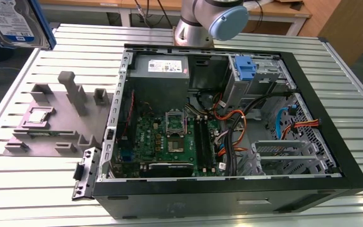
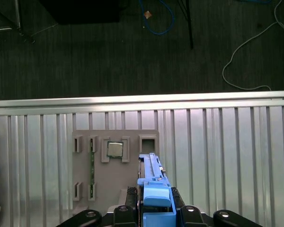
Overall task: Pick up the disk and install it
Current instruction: 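Pick up the disk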
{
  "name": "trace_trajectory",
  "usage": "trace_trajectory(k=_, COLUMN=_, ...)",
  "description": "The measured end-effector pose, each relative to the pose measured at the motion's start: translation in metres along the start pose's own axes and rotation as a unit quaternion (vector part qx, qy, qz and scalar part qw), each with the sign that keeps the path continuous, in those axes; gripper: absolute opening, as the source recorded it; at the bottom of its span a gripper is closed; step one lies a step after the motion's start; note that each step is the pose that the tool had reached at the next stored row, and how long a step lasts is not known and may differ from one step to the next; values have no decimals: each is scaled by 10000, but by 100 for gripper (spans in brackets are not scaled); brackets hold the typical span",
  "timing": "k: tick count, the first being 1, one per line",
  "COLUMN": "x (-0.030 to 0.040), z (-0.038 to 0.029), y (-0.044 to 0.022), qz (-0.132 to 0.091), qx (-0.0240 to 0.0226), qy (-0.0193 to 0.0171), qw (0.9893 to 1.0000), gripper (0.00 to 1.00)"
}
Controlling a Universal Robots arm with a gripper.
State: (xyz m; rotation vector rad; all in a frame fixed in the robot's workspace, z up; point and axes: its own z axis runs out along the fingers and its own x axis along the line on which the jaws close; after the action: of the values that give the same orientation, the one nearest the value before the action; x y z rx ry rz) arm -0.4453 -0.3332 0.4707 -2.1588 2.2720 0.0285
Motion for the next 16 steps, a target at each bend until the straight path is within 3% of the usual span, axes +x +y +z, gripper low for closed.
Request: trace_trajectory(k=16, x=-1, z=-1, y=-23, qz=0, qx=1, qy=-1, qw=10000, gripper=37)
